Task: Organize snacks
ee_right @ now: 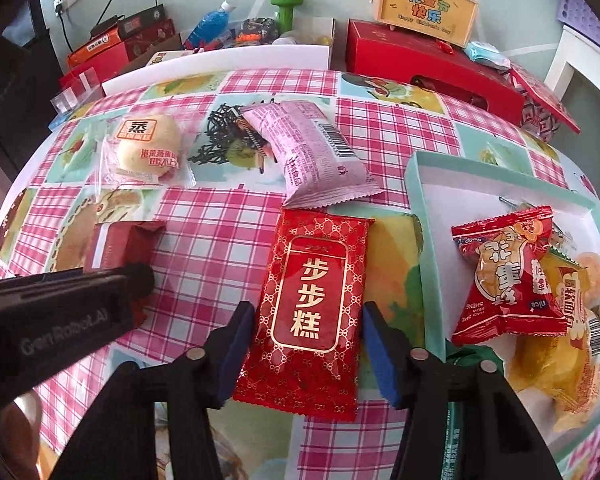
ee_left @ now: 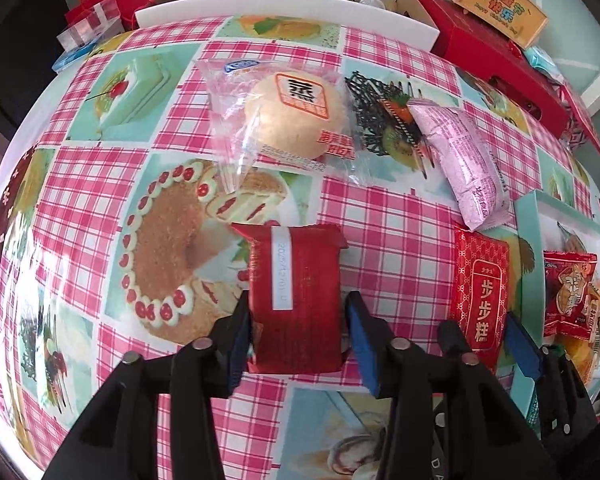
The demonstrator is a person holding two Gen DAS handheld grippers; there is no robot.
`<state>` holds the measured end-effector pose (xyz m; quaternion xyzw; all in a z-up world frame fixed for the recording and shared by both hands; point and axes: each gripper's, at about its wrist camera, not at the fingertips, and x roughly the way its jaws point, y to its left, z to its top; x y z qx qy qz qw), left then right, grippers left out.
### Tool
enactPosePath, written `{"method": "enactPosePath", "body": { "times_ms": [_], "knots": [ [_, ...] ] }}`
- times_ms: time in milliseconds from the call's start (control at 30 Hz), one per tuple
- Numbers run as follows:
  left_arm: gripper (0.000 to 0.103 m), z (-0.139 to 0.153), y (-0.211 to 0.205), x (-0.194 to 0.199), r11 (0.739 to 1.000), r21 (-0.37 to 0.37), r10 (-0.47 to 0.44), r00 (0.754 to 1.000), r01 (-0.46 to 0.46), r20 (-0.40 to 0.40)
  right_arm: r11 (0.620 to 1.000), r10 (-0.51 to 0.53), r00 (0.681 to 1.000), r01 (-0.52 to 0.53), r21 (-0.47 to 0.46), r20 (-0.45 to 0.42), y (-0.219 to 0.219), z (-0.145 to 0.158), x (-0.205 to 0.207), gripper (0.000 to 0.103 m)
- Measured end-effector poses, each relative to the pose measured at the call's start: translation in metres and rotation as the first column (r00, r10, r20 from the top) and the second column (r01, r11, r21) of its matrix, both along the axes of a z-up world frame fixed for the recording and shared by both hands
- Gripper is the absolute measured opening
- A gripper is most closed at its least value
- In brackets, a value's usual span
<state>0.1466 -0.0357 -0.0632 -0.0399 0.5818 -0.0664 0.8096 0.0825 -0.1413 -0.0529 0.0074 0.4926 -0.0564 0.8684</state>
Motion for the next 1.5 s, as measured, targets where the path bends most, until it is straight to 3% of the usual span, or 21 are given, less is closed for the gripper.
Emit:
{"method": "enactPosePath", "body": {
  "times_ms": [133, 200, 500, 1100, 1300, 1500],
  "knots": [
    [0.050, 0.000, -0.007, 0.000, 1.000, 0.031, -0.006, 1.000, 0.006, 0.008, 1.000, -0.005, 1.000, 0.005, 0.020, 0.002, -0.004, 0.001, 0.002, 0.051],
    [0.041, 0.000, -0.008, 0.000, 0.999, 0.036, 0.001, 1.000, -0.001, 0.016, 0.999, -0.011, 1.000, 0.011, 0.034, 0.003, -0.007, 0.002, 0.005, 0.051],
    [0.041, 0.019, -0.013, -0.002, 0.999, -0.044, 0.002, 0.998, 0.001, 0.056, 0.995, -0.034, 0.999, 0.030, 0.091, 0.039, -0.020, 0.015, 0.004, 0.048],
    [0.040, 0.075, -0.006, -0.018, 0.996, -0.085, -0.004, 0.986, 0.019, 0.169, 0.979, -0.066, 0.980, 0.027, 0.200, 0.189, -0.043, 0.064, -0.021, 0.048],
    [0.041, 0.083, -0.031, -0.024, 0.987, -0.118, -0.085, 0.977, 0.110, 0.196, 0.974, -0.121, 0.968, 0.073, 0.215, 0.219, -0.066, 0.076, -0.029, 0.048],
    [0.040, 0.092, -0.064, -0.027, 0.966, -0.152, -0.171, 0.960, 0.208, 0.223, 0.951, -0.271, 0.930, 0.218, 0.221, 0.248, -0.124, 0.088, -0.046, 0.048]
  ]
}}
